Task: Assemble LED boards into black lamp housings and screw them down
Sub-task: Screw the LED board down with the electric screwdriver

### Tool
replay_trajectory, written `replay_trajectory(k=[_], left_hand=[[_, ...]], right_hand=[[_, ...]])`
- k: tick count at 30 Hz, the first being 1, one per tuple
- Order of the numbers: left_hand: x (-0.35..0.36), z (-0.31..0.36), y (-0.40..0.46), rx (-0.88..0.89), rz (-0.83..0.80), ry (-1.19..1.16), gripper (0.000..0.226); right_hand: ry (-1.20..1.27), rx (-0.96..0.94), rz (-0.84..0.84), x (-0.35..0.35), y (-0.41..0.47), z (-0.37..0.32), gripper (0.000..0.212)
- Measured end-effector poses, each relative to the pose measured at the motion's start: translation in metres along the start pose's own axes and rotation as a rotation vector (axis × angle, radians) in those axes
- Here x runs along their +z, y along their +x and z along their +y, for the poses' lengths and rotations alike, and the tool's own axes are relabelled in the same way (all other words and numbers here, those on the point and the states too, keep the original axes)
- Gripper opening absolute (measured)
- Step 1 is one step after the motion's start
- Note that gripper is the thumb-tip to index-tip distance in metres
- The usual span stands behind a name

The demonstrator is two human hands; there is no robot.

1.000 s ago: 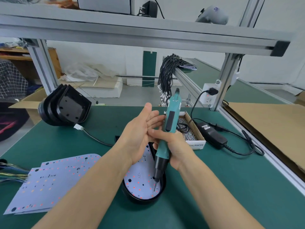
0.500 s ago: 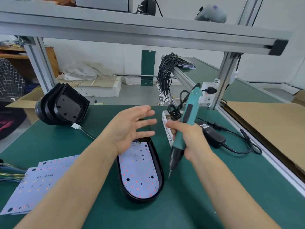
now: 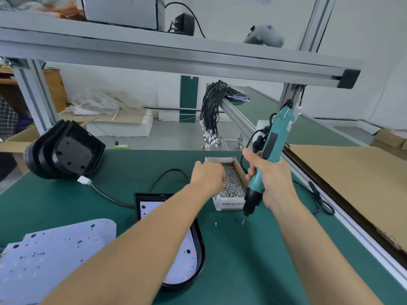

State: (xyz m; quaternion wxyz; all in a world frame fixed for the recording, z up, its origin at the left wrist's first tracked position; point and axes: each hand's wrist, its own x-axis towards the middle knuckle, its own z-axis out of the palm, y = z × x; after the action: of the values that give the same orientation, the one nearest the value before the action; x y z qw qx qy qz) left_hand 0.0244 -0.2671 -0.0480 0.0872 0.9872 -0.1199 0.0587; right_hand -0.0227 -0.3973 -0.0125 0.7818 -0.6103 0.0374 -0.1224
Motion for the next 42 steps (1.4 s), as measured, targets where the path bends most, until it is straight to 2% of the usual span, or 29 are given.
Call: replay_trajectory(k=[2,4,10,12,16,21,24,27,31,36,39,42], left_hand=[[0.009,0.008,0.008,0.001,-0.052,0.228,0.021],[0.014,0.014,0.016,-0.011,-0.105,0.322,0.029],[0.016,0.021,0.014,0.02,-0.085,0.289,0.025],[0.015,0.02,0.009,-0.021,-0.046,0.18,0.02],[0.001,0.011,0.0,-0.135,0.012,-0.315,0.02],[-0.026,-0.002,-0.023,-0.348,0.043,-1.205,0.016],[-0.039,-0.007,-0.045,-0.471,-0.063,-1.737,0.012],[-0.045,-0.023,-0.075,-0.534,-0.116,-1.986,0.012],[-0.046,-0.043,-0.114,-0.603,-0.061,-2.08,0.011],[-0.049,-0.051,-0.14,-0.556,-0.04,-2.073,0.011],[-0.051,-0.052,-0.149,-0.489,0.004,-1.827,0.009],[-0.054,-0.051,-0.157,-0.391,0.118,-1.542,0.018]], right_hand=[[0.002,-0.067,0.027,-0.003,-0.001,-0.002,0.029],[0.015,-0.1,0.05,-0.006,-0.002,-0.005,0.028],[0.039,-0.137,0.089,-0.014,-0.005,-0.006,0.03],[0.041,-0.138,0.086,-0.014,-0.005,-0.005,0.029],[0.067,-0.152,0.061,-0.01,-0.009,-0.006,0.03],[0.125,-0.187,0.026,0.002,-0.017,-0.015,0.031],[0.295,-0.188,-0.029,0.007,-0.025,-0.021,0.032],[0.416,-0.214,-0.106,0.013,-0.033,-0.027,0.027],[0.519,-0.267,-0.186,0.03,-0.045,-0.031,0.026],[0.604,-0.309,-0.215,0.054,-0.056,-0.036,0.02],[0.613,-0.307,-0.228,0.064,-0.061,-0.039,0.027],[0.618,-0.313,-0.232,0.068,-0.063,-0.04,0.027]])
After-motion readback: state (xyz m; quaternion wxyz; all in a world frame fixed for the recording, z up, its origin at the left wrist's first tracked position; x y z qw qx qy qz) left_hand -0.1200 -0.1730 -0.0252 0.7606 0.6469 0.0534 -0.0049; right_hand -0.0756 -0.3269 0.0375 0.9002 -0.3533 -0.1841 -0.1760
